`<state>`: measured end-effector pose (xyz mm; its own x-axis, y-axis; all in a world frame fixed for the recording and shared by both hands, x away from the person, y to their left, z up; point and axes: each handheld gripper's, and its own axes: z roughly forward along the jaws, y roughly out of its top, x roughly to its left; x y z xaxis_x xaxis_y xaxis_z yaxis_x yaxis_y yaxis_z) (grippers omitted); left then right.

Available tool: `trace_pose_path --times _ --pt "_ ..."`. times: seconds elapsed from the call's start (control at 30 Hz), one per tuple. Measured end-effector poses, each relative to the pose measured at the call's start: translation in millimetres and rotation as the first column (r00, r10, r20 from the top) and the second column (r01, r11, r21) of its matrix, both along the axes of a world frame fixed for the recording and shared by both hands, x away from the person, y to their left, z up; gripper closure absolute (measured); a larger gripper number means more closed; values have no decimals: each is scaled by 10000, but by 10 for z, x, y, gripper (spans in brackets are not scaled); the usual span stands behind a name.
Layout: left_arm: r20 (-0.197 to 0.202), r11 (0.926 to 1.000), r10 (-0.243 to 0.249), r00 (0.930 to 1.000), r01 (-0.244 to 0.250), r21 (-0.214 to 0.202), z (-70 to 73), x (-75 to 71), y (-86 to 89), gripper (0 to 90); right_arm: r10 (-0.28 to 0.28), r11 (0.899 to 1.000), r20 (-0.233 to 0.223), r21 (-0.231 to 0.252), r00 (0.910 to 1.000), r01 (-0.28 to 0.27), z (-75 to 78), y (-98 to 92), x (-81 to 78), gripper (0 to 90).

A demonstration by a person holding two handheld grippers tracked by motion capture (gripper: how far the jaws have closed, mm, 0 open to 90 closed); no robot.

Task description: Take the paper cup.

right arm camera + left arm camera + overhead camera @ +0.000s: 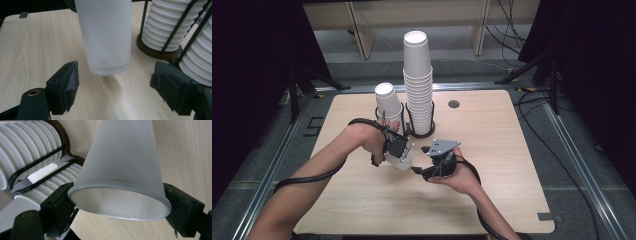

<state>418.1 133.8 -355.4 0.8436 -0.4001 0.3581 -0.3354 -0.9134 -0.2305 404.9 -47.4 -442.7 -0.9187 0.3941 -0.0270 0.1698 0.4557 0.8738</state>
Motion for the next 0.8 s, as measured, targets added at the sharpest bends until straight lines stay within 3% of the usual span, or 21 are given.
trace_pose_path --times 0.07,0.1,0.13,0.27,0.37,0.4,0.47,0.57,0.7,0.8 --pt "6 9999 -41 10000 41 126 5 0 -12 170 113 9999 296 -73 9995 -111 -4 50 33 231" --pt "-24 9999 -46 10000 46 131 5 2 -16 170 4 10000 93 81 10000 -5 -20 82 29 233" --pt "-46 9999 -68 10000 69 143 4 2 -18 170 141 9999 284 1 9995 -141 -24 100 51 233" --pt "-41 9999 -109 9999 109 68 2 7 -29 170 180 9997 -1 163 9998 -180 -28 170 62 236" --pt "-35 9999 -133 9999 133 20 -8 9 -37 170 168 9997 215 162 9996 -171 -24 204 81 236" --pt "-30 9999 -150 9999 150 9 -9 9 -40 170 146 9997 -67 220 9999 -145 -29 222 72 236" --pt "44 9998 -188 9998 187 79 3 8 -50 170 221 9995 98 203 9997 -223 -28 236 95 236" --pt "-17 9998 -212 9998 212 46 2 9 -57 170 71 9995 -241 319 9997 -64 -45 260 84 236" --pt "-10 9998 -213 9998 213 -50 6 2 -60 170 283 9994 140 193 9995 -285 -61 274 117 236" --pt "-21 9998 -217 9998 217 -2 7 3 -59 169 170 9992 -276 358 9995 -160 -83 293 96 236"
